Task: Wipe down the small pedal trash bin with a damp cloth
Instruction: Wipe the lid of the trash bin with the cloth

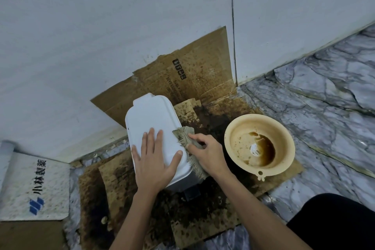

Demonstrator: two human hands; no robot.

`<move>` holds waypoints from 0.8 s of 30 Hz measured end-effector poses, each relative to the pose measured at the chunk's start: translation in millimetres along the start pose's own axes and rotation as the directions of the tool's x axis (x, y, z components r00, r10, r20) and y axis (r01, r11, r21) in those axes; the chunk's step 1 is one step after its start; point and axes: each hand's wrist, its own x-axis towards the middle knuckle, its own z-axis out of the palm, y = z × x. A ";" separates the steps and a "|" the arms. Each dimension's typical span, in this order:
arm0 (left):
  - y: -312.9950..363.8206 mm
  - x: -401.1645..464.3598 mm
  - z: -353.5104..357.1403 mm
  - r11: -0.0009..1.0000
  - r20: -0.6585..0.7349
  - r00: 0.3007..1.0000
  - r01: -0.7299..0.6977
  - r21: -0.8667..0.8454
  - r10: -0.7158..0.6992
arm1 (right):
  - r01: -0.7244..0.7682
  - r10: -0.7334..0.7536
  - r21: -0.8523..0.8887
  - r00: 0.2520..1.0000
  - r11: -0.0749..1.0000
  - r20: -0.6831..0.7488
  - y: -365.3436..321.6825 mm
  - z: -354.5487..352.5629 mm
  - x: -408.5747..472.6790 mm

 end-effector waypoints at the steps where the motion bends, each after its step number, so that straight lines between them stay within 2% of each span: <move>1: -0.5 0.1 0.2 1.000 -0.004 1.000 0.000 -0.001 0.000 | 0.013 -0.013 0.000 1.000 1.000 -0.002 -1.9 1.2 3.0; 7: -1.3 -0.6 0.5 1.000 -0.018 1.000 -0.001 -0.006 0.001 | 0.127 -0.126 -0.041 0.992 0.991 0.025 -16.8 18.2 39.4; 11: -0.5 0.2 -0.1 1.000 -0.009 1.000 0.006 -0.005 -0.006 | 0.198 -0.194 -0.140 0.980 0.970 0.039 -26.7 30.2 71.9; 19: -0.4 0.7 -0.8 1.000 0.000 1.000 0.016 -0.008 -0.016 | 0.131 -0.108 -0.216 0.987 0.967 0.119 -46.6 32.8 114.9; 24: 0.3 -0.9 -1.0 1.000 -0.012 1.000 0.018 -0.022 -0.018 | 0.052 -0.033 -0.164 0.992 0.985 0.120 -37.0 11.7 74.4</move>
